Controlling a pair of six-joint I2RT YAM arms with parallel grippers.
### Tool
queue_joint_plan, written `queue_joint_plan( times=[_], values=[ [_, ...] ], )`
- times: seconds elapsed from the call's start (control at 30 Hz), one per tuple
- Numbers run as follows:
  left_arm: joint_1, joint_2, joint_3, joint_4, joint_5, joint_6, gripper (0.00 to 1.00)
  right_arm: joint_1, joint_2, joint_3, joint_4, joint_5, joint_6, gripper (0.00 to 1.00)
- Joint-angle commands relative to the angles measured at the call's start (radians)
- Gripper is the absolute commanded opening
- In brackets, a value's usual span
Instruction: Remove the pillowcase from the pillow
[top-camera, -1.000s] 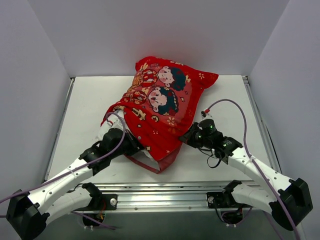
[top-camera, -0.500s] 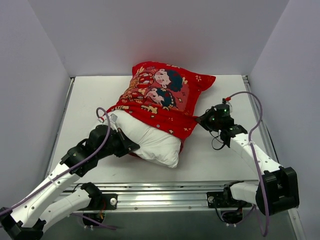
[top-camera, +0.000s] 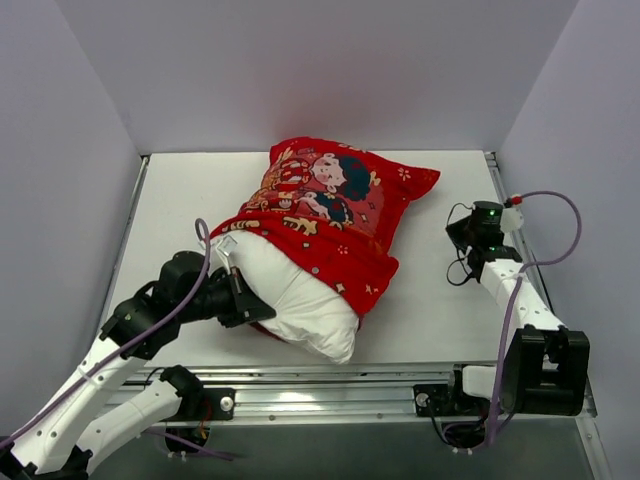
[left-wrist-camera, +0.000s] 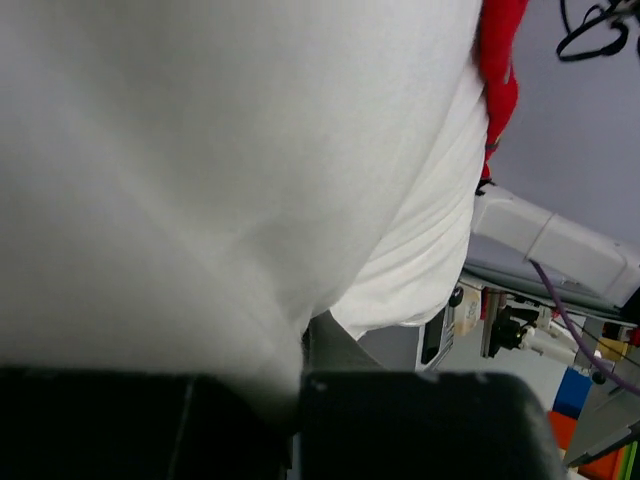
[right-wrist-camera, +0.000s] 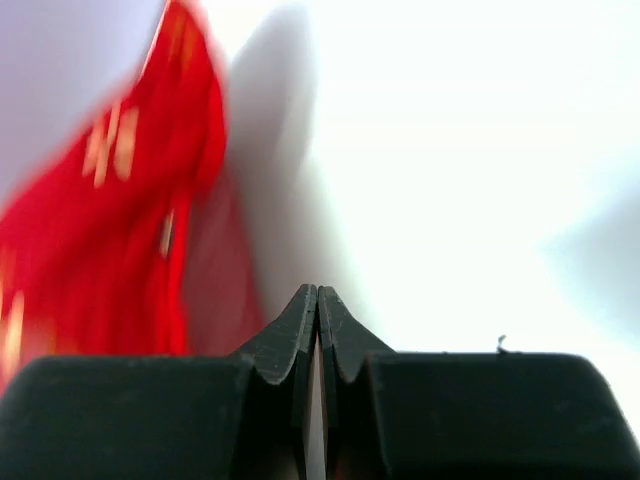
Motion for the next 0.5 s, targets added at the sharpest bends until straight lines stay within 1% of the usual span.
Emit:
queue_joint_plan(
  times=[0.0, 0.07, 0.1, 0.2, 0.23, 0.27, 0.3, 0.33, 0.4, 0.43, 0.47],
  values=[
    [-0.001, -0.105, 0.002, -0.059, 0.129, 0.029, 0.02, -0.044, 0.007, 0.07, 0.018, 0.215, -0.05, 0.0],
    [-0.003, -0.111, -0.049, -0.071, 0.099, 0.027, 0.02, -0.033, 0.008, 0.079, 0.019, 0.15, -0.09, 0.0],
    [-0.003, -0.108, -0.07, -0.068, 0.067, 0.024, 0.02, -0.013, -0.005, 0.076, 0.013, 0.101, -0.102, 0.0],
    [-0.001, -0.079, -0.139, -0.032, 0.013, 0.02, 0.02, 0.036, -0.06, 0.054, 0.013, 0.024, -0.193, 0.0],
    [-0.001, -0.067, -0.155, -0.016, 0.003, 0.02, 0.02, 0.1, -0.073, 0.061, 0.009, -0.016, -0.219, 0.0],
    [-0.001, -0.055, -0.176, -0.003, -0.004, 0.021, 0.02, 0.132, -0.087, 0.07, 0.013, -0.039, -0.286, 0.04],
    [-0.001, -0.032, -0.185, 0.028, -0.01, 0.023, 0.02, 0.163, -0.11, 0.097, 0.015, -0.061, -0.315, 0.09],
    [-0.001, -0.021, -0.193, 0.042, -0.02, 0.024, 0.02, 0.23, -0.119, 0.117, 0.018, -0.084, -0.347, 0.24],
    [-0.003, 0.013, -0.208, 0.071, -0.021, 0.03, 0.02, 0.313, -0.133, 0.18, 0.033, -0.121, -0.458, 0.39],
    [-0.003, 0.022, -0.21, 0.076, -0.03, 0.038, 0.02, 0.358, -0.131, 0.205, 0.035, -0.119, -0.501, 0.49],
    [-0.003, 0.03, -0.209, 0.079, -0.035, 0.044, 0.02, 0.452, -0.122, 0.232, 0.032, -0.118, -0.547, 0.55]
  ],
)
